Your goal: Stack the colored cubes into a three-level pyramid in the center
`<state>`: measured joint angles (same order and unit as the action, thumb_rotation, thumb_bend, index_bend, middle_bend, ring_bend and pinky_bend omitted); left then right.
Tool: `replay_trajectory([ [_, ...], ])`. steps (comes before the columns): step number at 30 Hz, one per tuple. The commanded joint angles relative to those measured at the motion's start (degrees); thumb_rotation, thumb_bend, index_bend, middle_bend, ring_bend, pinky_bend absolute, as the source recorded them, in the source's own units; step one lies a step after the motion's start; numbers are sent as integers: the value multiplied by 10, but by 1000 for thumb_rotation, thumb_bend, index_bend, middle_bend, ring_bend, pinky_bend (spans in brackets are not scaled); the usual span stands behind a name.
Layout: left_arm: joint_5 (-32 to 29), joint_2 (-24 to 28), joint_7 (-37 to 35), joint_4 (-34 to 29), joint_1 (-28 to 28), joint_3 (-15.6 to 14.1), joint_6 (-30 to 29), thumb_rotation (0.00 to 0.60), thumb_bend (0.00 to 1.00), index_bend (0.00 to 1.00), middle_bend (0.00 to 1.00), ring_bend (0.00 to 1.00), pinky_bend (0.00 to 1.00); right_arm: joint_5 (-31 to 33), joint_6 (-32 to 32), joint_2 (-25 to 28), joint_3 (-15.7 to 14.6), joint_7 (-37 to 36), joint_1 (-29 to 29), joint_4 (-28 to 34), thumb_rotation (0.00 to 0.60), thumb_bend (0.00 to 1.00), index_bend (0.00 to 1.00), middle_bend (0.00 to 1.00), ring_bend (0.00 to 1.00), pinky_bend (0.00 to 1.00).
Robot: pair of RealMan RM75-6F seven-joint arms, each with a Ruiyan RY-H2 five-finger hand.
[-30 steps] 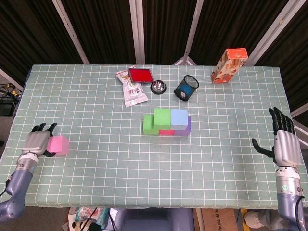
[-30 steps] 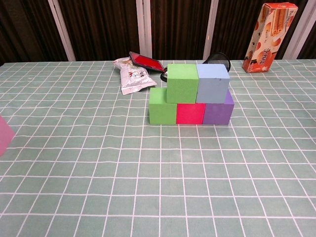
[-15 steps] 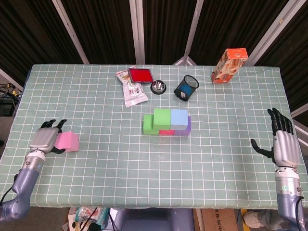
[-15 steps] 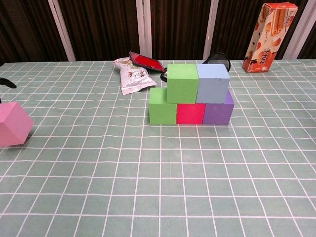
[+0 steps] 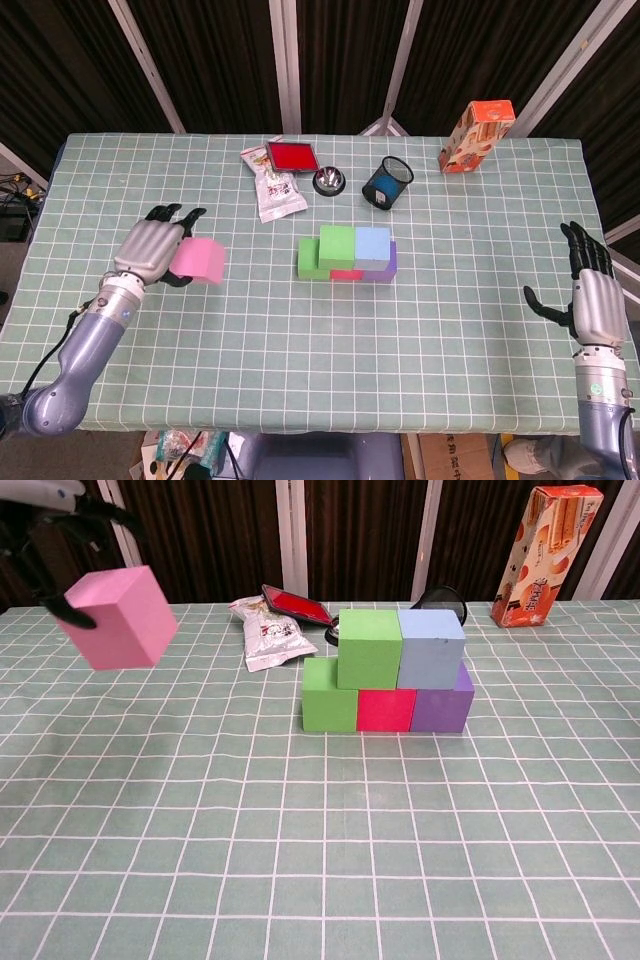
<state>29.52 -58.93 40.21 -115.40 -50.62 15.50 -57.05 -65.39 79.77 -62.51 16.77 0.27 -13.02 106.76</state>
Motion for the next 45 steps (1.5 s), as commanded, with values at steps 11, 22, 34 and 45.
replay_trajectory([
  [11, -318, -63, 158, 80, -280, 77, 1, 600, 314, 106, 397, 71, 97, 19, -13, 6, 6, -18, 0, -2, 600, 305, 0, 0, 0, 0],
  [22, -491, -182, 242, 254, -427, 97, -19, 600, 332, 105, 387, 71, 97, 37, -27, 15, 14, -42, 1, -2, 600, 305, 0, 0, 0, 0],
  [34, -576, -291, 327, 405, -519, 139, -60, 600, 333, 106, 393, 71, 97, 55, -45, 25, 19, -68, 2, -4, 600, 304, 0, 0, 0, 0],
  [45, -576, -358, 381, 489, -548, 171, -70, 600, 332, 109, 393, 71, 101, 63, -53, 32, 23, -84, 3, -2, 600, 305, 0, 0, 0, 0],
])
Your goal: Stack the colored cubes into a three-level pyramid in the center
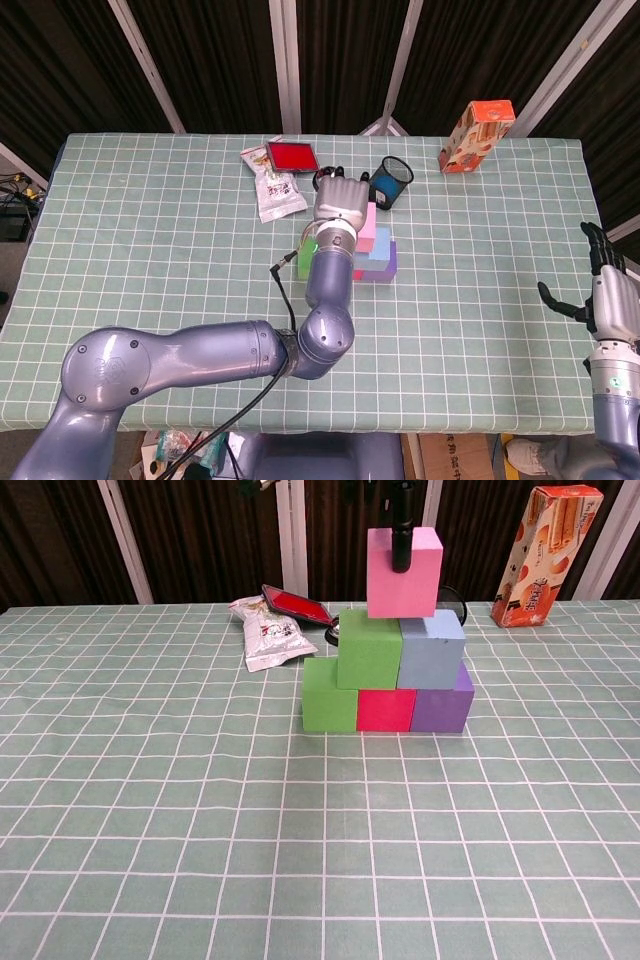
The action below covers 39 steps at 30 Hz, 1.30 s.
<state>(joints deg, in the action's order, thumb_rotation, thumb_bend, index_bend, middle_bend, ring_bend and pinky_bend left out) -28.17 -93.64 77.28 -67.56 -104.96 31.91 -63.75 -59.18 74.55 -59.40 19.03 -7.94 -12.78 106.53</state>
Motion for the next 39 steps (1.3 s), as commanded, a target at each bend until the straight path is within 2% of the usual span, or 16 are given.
replay_trajectory([
  [1, 2, -15, 13, 15, -5, 9, -3, 600, 332, 110, 394, 71, 101, 1, -2, 1, 0, -3, 0, 1, 600, 305, 0, 0, 0, 0],
  [12, 20, -45, 42, 48, -4, 39, -18, 600, 333, 110, 398, 72, 101, 4, -5, 6, 0, -9, 1, 3, 600, 306, 0, 0, 0, 0],
  [39, 61, -71, 77, 45, 17, 86, -46, 600, 333, 111, 402, 72, 101, 5, -6, 5, -2, -8, -1, 4, 600, 305, 0, 0, 0, 0],
])
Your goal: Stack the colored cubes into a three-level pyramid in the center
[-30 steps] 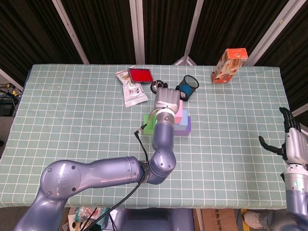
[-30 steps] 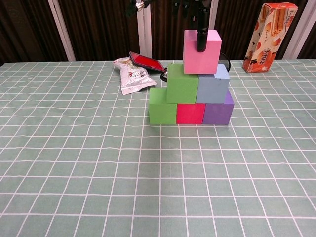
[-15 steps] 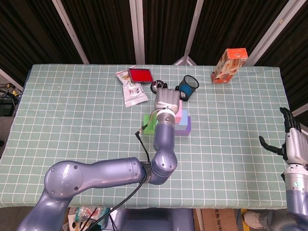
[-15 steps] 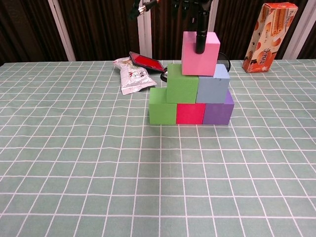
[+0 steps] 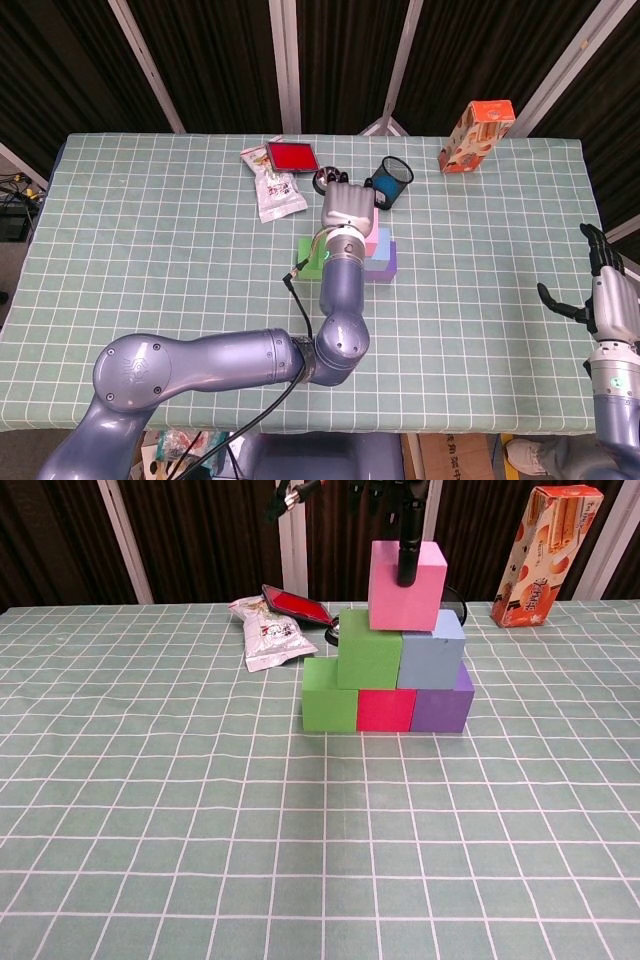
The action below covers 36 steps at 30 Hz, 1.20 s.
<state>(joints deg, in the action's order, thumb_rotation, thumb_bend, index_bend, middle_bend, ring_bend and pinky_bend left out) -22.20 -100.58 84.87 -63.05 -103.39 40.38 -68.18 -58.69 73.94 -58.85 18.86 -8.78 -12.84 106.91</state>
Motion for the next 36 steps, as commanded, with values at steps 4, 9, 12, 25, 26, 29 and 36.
replay_trajectory([
  [4, 3, -6, 6, 0, 2, 6, -5, 600, 333, 111, 403, 72, 101, 0, 0, 0, 0, 0, 0, 0, 600, 305, 0, 0, 0, 0],
  [9, 8, -9, 11, 0, 2, 13, -10, 600, 333, 111, 404, 72, 100, 0, 0, -1, -1, 0, -1, 0, 600, 305, 0, 0, 0, 0],
  [12, 13, -10, 12, -2, 4, 17, -12, 600, 333, 112, 403, 72, 101, 0, 0, 0, -1, 0, -1, 0, 600, 304, 0, 0, 0, 0],
  [25, 26, -16, 16, -8, 12, 28, -17, 600, 333, 113, 401, 72, 101, -2, 0, -1, -3, 1, -1, 3, 600, 305, 0, 0, 0, 0],
  [26, 27, -16, 16, -8, 12, 28, -17, 600, 333, 113, 400, 72, 101, -2, 0, -1, -3, 1, -1, 3, 600, 305, 0, 0, 0, 0],
  [29, 29, -17, 17, -8, 13, 31, -18, 600, 333, 113, 392, 72, 101, -2, 0, -1, -3, 1, -1, 3, 600, 305, 0, 0, 0, 0],
  [36, 35, -21, 19, -5, 17, 30, -22, 600, 324, 108, 348, 72, 100, -2, 0, 0, -3, -1, -1, 3, 600, 305, 0, 0, 0, 0],
])
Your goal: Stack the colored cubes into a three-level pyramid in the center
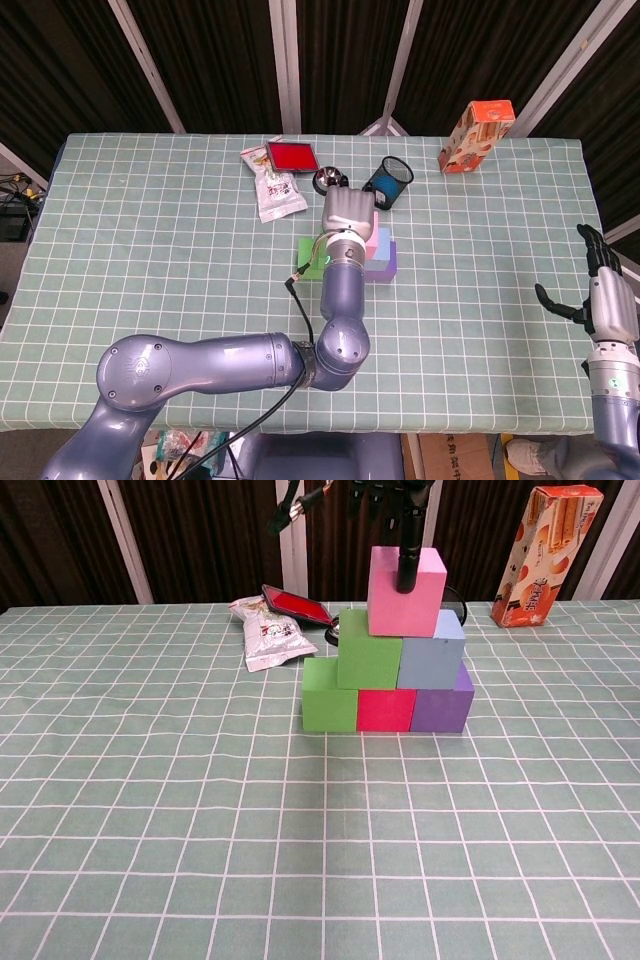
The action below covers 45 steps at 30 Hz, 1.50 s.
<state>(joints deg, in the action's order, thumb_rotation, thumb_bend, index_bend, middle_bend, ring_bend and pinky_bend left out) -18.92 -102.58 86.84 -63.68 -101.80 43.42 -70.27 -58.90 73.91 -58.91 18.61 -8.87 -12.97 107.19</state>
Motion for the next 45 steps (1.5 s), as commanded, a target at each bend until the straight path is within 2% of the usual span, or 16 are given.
replay_trajectory([
  [1, 3, -2, -1, 1, 2, 0, -1, 600, 321, 105, 339, 72, 100, 0, 0, 0, 0, 0, 0, 0, 600, 305, 0, 0, 0, 0],
  [7, 11, -6, -5, 1, 4, 3, 0, 600, 268, 69, 293, 72, 99, 0, 0, 0, 0, 0, 0, 0, 600, 305, 0, 0, 0, 0],
  [26, 21, -6, -9, -10, 6, 18, 1, 600, 267, 70, 310, 72, 99, 0, 1, -2, 0, 0, -1, -1, 600, 305, 0, 0, 0, 0],
  [38, 21, -8, -8, -17, 9, 17, -7, 600, 267, 70, 309, 72, 99, -1, 3, 0, 1, -3, 0, 2, 600, 306, 0, 0, 0, 0],
  [45, 21, -9, -7, -22, 9, 18, -11, 600, 256, 57, 281, 72, 99, -1, 3, 1, 1, -3, 0, 3, 600, 305, 0, 0, 0, 0],
])
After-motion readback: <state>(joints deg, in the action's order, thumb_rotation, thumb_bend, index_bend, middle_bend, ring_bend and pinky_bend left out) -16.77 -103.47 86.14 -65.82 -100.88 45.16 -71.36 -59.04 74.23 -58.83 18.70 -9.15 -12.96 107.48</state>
